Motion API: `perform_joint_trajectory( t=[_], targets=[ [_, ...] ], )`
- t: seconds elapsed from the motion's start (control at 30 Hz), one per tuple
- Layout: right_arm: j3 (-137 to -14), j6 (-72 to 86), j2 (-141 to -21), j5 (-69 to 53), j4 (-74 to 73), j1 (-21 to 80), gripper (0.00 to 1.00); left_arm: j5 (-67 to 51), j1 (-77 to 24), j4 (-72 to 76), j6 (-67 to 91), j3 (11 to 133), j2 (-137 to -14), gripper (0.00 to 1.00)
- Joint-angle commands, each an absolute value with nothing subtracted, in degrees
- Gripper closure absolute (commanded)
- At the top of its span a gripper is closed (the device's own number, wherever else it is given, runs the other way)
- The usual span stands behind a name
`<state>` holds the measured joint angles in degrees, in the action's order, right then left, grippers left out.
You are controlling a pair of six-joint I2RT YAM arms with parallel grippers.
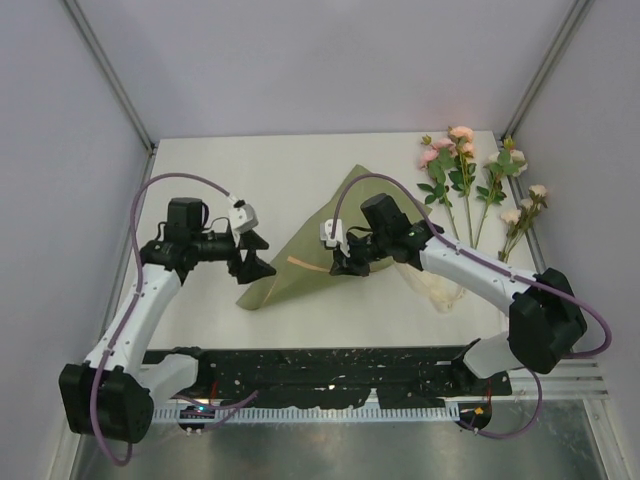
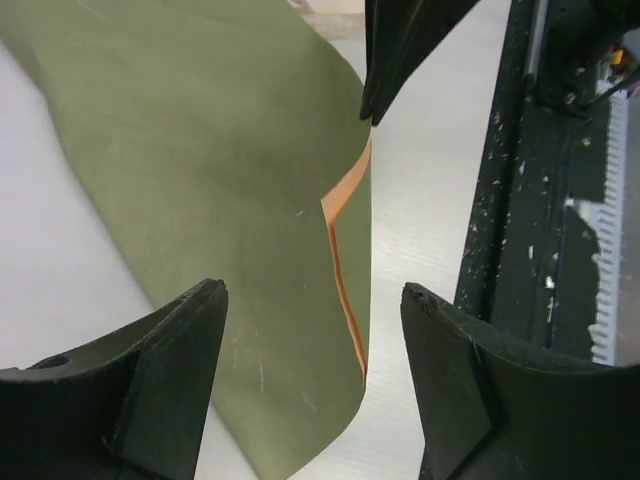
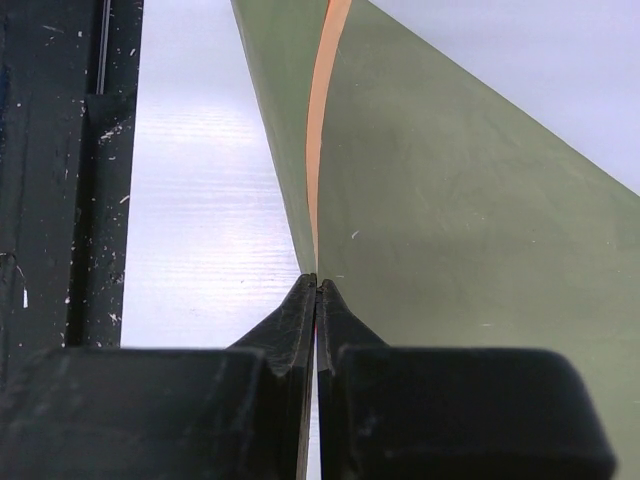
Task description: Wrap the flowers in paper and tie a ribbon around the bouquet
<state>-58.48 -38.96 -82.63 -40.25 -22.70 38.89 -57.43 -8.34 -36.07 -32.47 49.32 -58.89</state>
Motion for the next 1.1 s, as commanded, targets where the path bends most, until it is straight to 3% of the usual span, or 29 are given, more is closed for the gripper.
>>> perform_joint_trajectory(
  t=[0.0, 0.17, 0.47, 0.7, 1.07],
  targets=[
    [-58.36, -40.25, -79.98, -40.08, -20.83, 39.38, 0.94, -64.42, -9.31, -25.43, -14.19, 53.26, -62.75, 0.28],
    [-58.8, -40.52, -79.89, -39.9, -20.92, 39.73, 0.94, -64.25, -13.53, -23.29, -7.57, 56.6, -67.05, 0.46],
    [-59.06, -40.96, -79.54, -40.34, -21.27, 39.81, 0.94, -64.69, -15.82, -25.66, -4.3, 58.62, -74.44, 0.6],
    [-58.62, -41.48, -79.28, -40.17, -21.36, 39.81, 0.94, -65.04, -17.22, -27.94, -5.97, 59.24, -76.46, 0.76],
    [-58.18, -42.1, -79.1, -39.9, -21.53, 39.81, 0.94, -65.3, -18.02, -31.46, -8.26, 59.41, -77.87, 0.92]
  ],
)
